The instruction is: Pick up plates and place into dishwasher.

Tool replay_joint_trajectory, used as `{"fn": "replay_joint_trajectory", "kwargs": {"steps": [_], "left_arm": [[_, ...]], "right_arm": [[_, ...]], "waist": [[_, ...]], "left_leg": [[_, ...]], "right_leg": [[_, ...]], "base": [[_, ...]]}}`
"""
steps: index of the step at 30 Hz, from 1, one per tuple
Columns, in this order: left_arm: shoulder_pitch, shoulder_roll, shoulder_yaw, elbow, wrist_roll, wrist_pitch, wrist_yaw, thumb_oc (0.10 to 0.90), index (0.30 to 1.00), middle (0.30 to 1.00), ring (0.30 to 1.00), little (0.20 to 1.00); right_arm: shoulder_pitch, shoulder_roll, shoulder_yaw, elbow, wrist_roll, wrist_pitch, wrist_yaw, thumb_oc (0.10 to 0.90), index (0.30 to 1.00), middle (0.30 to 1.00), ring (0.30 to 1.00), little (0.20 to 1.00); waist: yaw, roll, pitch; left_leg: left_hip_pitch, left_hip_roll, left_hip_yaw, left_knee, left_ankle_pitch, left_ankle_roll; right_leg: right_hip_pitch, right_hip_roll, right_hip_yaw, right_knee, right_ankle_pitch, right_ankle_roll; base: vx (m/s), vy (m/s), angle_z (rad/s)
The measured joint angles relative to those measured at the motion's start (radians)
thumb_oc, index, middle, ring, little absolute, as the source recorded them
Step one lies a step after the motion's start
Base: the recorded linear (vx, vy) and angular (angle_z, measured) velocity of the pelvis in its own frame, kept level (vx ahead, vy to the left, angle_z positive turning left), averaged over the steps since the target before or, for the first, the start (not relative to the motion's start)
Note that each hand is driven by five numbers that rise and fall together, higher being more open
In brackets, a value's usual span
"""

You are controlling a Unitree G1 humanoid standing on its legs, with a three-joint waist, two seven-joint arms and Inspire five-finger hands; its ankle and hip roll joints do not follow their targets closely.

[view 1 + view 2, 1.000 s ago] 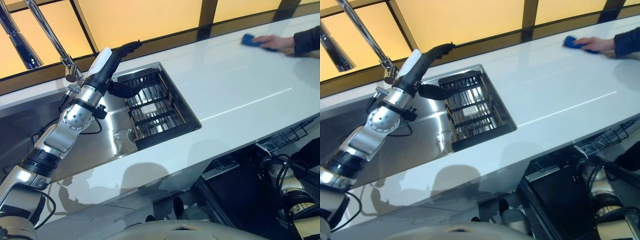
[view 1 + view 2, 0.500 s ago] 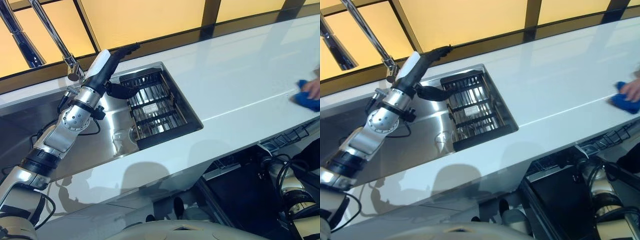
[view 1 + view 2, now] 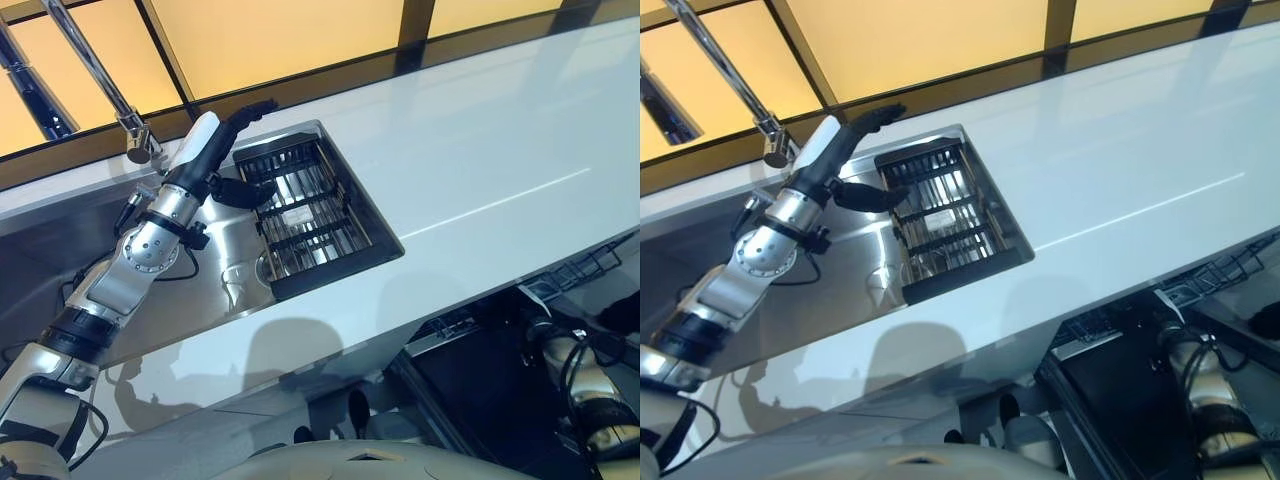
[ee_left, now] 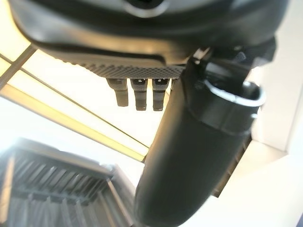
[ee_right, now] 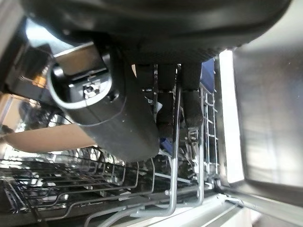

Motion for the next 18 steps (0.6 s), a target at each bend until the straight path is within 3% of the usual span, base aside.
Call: {"fn": "replay_joint_trajectory", "kwargs": {"steps": [2,6,7,18], "left_arm": [[0.038,-0.004,0.033,0.000,0.001,-0.004,0.003,0.800,0.900,0.900,0.900,0.900],[0.051,-0.007,0.065,0.008,0.028,-0.005,0.004,0.800,0.900,0.900,0.900,0.900],[0.051,-0.007,0.072,0.012,0.036,-0.005,0.004,0.800,0.900,0.900,0.900,0.900],[0.058,-0.006,0.110,0.026,0.037,-0.009,0.012,0.800,0.900,0.900,0.900,0.900]], "right_arm": [[0.058,0.001,-0.028,-0.051,-0.022,-0.033,-0.012,0.100,0.300,0.300,0.300,0.200],[0.155,0.006,-0.092,-0.114,-0.041,-0.037,-0.012,0.100,0.300,0.300,0.300,0.200],[0.176,0.006,-0.102,-0.120,-0.050,-0.037,-0.011,0.800,0.900,0.900,0.900,0.900],[0.341,0.004,-0.220,-0.231,-0.079,-0.015,0.057,0.800,0.900,0.900,0.900,0.900]], "waist": [[-0.016,0.002,0.005],[-0.056,-0.007,0.021],[-0.063,-0.008,0.022],[-0.155,-0.021,0.033]], "left_leg": [[0.001,0.001,0.006,0.000,-0.002,0.000],[0.003,-0.001,0.015,0.000,-0.005,0.002],[0.003,-0.001,0.024,0.000,-0.008,0.001],[0.002,0.003,0.069,0.000,-0.018,-0.004]], "right_leg": [[0.000,0.001,0.004,0.000,0.000,0.000],[-0.002,0.001,0.015,0.000,-0.001,0.001],[-0.005,0.002,0.024,0.000,-0.001,0.001],[-0.023,0.012,0.062,0.000,-0.001,0.002]], "base": [[-0.01,0.027,-0.12],[-0.01,0.036,-0.07],[-0.02,0.043,-0.22],[-0.02,0.014,-0.13]]}}
